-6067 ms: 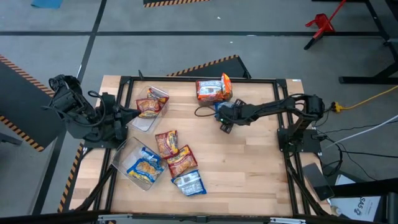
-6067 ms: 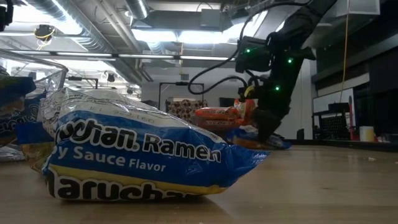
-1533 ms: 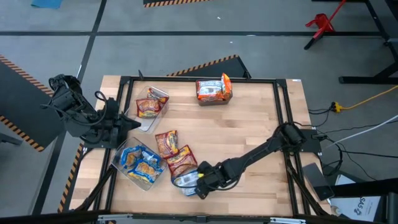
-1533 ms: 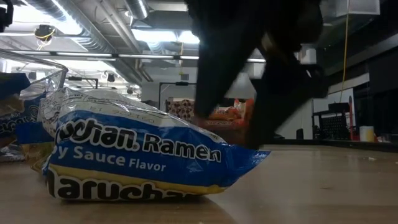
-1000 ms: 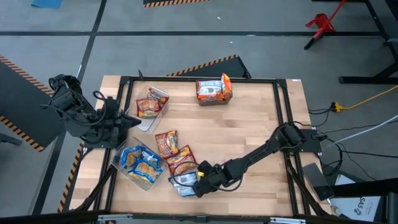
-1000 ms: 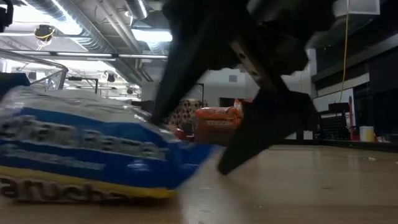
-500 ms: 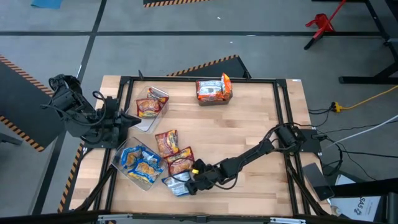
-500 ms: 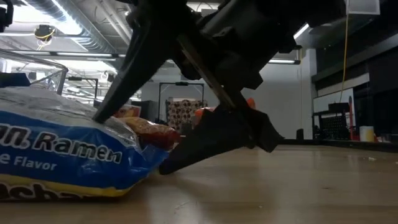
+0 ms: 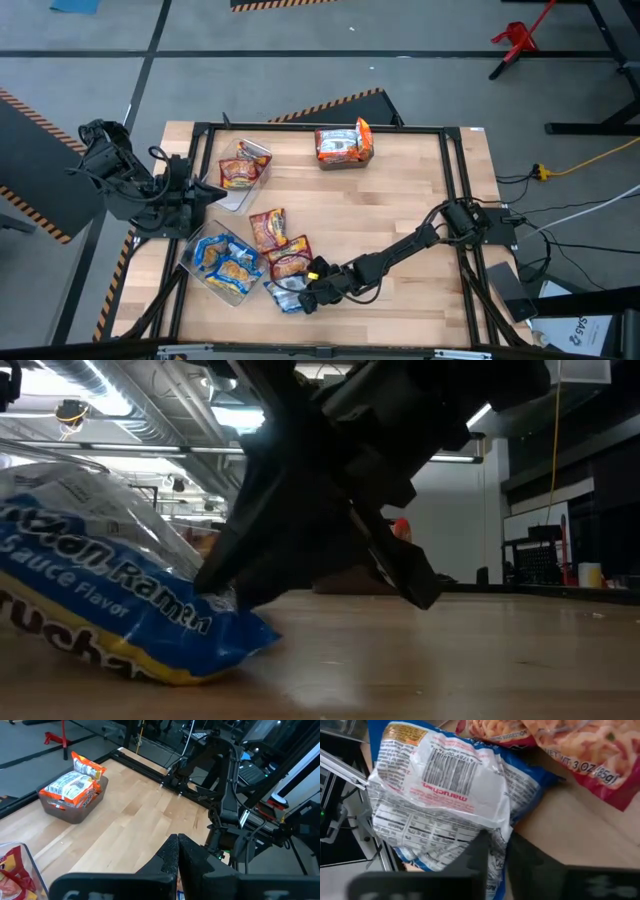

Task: Sort Maruchan noodles
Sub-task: Put the blue noodle pack into the bottom transparent bin

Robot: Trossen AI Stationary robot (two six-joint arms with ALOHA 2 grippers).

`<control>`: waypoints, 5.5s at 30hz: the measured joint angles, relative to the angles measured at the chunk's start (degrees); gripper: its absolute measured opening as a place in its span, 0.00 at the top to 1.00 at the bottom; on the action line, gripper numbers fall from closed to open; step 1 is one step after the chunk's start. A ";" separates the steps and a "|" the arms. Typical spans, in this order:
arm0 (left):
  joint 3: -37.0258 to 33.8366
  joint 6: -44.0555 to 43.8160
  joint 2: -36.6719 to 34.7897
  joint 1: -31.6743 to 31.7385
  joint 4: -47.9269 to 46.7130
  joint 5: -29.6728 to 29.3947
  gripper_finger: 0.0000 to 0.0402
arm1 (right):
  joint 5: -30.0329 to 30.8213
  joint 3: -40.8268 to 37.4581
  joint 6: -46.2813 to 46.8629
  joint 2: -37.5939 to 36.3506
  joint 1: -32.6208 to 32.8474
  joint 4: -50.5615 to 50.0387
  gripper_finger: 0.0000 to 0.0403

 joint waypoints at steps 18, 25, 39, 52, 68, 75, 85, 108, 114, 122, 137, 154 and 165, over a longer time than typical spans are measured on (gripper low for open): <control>0.00 0.00 -0.01 0.01 0.04 0.07 1.00 | -5.42 14.01 -6.05 0.11 0.04 -7.90 1.00; 0.00 0.00 0.00 0.00 0.07 0.10 1.00 | -5.22 27.72 -14.68 0.09 -0.26 -23.64 1.00; 0.00 0.00 0.00 0.00 0.14 0.57 1.00 | -11.80 35.60 -24.16 -0.20 -2.90 -34.53 0.86; -0.02 1.51 -0.02 0.02 -0.09 1.07 1.00 | 5.18 32.65 -47.70 5.20 7.44 -26.78 0.30; -0.02 1.53 -0.02 0.01 -0.63 1.22 1.00 | 4.85 33.04 -52.94 15.31 7.61 -22.44 0.27; -0.02 1.53 -0.02 -0.01 -0.74 1.22 1.00 | 14.35 33.02 -55.90 16.13 7.50 -32.01 0.27; -0.02 1.53 -0.02 -0.01 -0.76 1.35 1.00 | 17.43 37.04 -57.85 16.52 7.50 -38.40 0.27; -0.02 3.49 -0.02 -0.01 -0.76 1.90 1.00 | 0.18 46.90 -3.33 7.62 4.65 -77.23 0.27; -0.02 3.48 -0.02 -0.01 -0.76 3.47 1.00 | -0.64 46.97 -5.58 1.81 3.68 -79.56 0.27; -0.02 2.95 -0.02 0.01 -0.76 5.98 1.00 | -0.49 46.97 -5.90 -2.38 3.22 -81.08 0.27; -0.02 2.91 -1.46 0.02 -0.88 5.54 1.00 | 11.26 45.88 -1.79 -30.33 3.41 -88.54 0.27; -0.02 1.23 -3.37 -0.01 -2.53 4.41 1.00 | 11.95 -42.63 4.59 -59.35 -2.54 -6.90 0.27; -0.02 1.03 -3.41 -0.01 -3.25 3.02 1.00 | 1.62 -38.69 -0.18 -27.45 -2.62 20.98 0.27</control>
